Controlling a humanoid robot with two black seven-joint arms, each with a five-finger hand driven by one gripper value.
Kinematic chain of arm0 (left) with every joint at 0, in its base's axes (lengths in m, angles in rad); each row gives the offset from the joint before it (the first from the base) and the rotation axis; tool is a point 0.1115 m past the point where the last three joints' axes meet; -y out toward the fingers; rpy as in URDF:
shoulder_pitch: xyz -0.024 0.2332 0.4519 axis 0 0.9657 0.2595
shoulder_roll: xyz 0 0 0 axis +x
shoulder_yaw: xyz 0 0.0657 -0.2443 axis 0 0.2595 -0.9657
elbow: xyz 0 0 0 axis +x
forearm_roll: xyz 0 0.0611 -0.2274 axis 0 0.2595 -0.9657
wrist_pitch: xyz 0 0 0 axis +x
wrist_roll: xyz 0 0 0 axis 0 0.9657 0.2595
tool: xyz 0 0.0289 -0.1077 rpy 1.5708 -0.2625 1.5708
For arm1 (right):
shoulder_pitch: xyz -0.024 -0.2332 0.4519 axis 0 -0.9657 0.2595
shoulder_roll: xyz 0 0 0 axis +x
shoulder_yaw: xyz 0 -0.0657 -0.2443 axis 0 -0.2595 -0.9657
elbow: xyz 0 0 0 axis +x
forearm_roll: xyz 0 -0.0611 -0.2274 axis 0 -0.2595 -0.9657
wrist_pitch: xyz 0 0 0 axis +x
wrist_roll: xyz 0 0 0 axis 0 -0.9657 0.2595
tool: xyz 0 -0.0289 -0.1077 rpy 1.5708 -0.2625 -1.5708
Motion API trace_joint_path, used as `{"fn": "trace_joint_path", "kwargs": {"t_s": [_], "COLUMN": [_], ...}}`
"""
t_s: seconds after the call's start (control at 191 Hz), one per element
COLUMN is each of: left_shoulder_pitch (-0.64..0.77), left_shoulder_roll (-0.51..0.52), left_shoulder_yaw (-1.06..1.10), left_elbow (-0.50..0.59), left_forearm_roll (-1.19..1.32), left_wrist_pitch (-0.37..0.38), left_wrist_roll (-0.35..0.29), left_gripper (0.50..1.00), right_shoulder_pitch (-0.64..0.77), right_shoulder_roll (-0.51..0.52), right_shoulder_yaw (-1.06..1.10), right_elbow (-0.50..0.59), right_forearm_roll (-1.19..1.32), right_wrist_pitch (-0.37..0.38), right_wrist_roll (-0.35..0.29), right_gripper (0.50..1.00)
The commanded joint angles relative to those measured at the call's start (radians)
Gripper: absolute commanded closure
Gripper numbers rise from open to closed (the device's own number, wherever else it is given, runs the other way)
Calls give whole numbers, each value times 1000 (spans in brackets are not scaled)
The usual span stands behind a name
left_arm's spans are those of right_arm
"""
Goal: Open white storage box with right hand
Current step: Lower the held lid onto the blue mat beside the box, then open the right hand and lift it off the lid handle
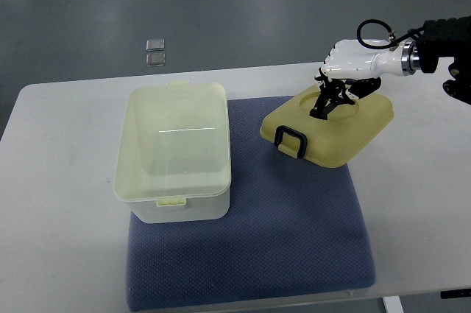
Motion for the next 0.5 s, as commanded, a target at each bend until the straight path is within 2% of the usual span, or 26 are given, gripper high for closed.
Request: {"fn": "trace_joint_path", "kwargs": {"t_s": [0.0,0.136,0.142,0.147,0.152,0.157,0.163,0.168,0.173,0.178,0.184,0.189,0.199,0.205,0.21,0.215,0.22,0.226,0.241,0.252,0.294,0.309,0.336,0.493], "left_shoulder_pitch": [0,0,0,0,0,0,0,0,0,0,0,0,0,0,0,0,0,0,0,0,0,0,0,0], "left_shoulder_roll": [0,0,0,0,0,0,0,0,0,0,0,0,0,0,0,0,0,0,0,0,0,0,0,0], "left_shoulder_yaw": [0,0,0,0,0,0,0,0,0,0,0,0,0,0,0,0,0,0,0,0,0,0,0,0], "left_elbow": [0,0,0,0,0,1,1,0,0,0,0,0,0,0,0,0,0,0,0,1,0,0,0,0], "left_forearm_roll": [0,0,-1,-1,-1,-1,-1,0,0,0,0,0,0,0,0,0,0,0,0,-1,0,0,-1,0], "left_wrist_pitch": [0,0,0,0,0,0,0,0,0,0,0,0,0,0,0,0,0,0,0,0,0,0,0,0], "left_wrist_roll": [0,0,0,0,0,0,0,0,0,0,0,0,0,0,0,0,0,0,0,0,0,0,0,0], "left_gripper": [500,500,500,500,500,500,500,500,500,500,500,500,500,500,500,500,500,500,500,500,500,500,500,500], "right_shoulder_pitch": [-5,-5,-5,-5,-5,-5,-5,-7,-7,-7,-7,-7,-7,-7,-7,-7,-7,-7,-7,-8,-7,-7,-7,-1], "right_shoulder_roll": [16,32,34,34,34,34,34,35,35,35,35,35,35,35,35,35,35,35,35,35,34,34,29,20], "right_shoulder_yaw": [3,11,11,11,11,9,9,9,9,9,9,10,11,11,11,11,11,11,11,11,11,11,12,21], "right_elbow": [-2,8,9,11,11,12,12,12,12,14,14,17,17,18,18,20,20,23,26,32,40,43,47,60], "right_forearm_roll": [2,12,14,15,15,15,15,17,17,17,17,19,19,20,20,20,20,22,22,23,23,25,28,69], "right_wrist_pitch": [-3,-16,-19,-23,-23,-29,-29,-34,-34,-40,-40,-46,-46,-51,-51,-55,-55,-59,-63,-66,-68,-71,-72,-68], "right_wrist_roll": [0,0,0,0,0,0,0,0,0,0,0,0,0,0,0,0,0,0,0,0,0,0,0,0], "right_gripper": [1000,1000,992,961,961,932,932,902,901,871,871,834,834,792,791,751,750,716,691,652,621,595,572,572]}}
